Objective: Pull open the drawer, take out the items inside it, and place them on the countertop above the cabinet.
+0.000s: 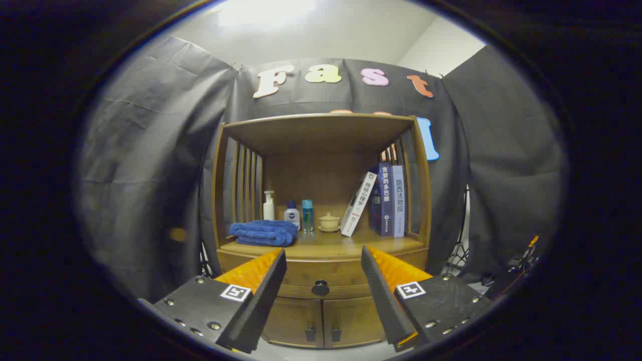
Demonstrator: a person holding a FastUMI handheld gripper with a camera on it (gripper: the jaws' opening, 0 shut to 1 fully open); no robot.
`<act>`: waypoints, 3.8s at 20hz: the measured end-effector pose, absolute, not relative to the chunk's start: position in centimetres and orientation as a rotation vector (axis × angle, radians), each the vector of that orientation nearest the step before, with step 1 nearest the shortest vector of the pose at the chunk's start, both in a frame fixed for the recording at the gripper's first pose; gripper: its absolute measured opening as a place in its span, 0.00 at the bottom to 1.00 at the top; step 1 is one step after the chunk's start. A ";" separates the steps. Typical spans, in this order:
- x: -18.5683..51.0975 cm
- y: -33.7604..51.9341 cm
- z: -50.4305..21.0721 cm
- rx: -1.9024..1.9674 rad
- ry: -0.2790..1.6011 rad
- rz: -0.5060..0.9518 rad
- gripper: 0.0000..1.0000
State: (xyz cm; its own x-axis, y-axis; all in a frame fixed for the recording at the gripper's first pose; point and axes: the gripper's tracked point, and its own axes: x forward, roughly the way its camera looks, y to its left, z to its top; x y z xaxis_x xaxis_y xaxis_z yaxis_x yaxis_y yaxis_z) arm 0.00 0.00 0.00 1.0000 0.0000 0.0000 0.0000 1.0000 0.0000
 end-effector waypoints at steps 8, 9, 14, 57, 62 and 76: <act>0.0 0.1 -0.7 0.012 0.024 -0.002 0.90; 0.0 0.0 -0.9 0.010 0.028 -0.004 0.90; 0.2 -0.2 -1.2 -0.011 0.040 -0.012 0.90; 15.3 -0.3 -18.7 0.038 0.397 -0.142 0.40; 14.5 -0.3 -18.6 0.016 0.409 -0.116 0.24; 1.6 -0.5 -17.5 0.068 0.378 -0.160 0.24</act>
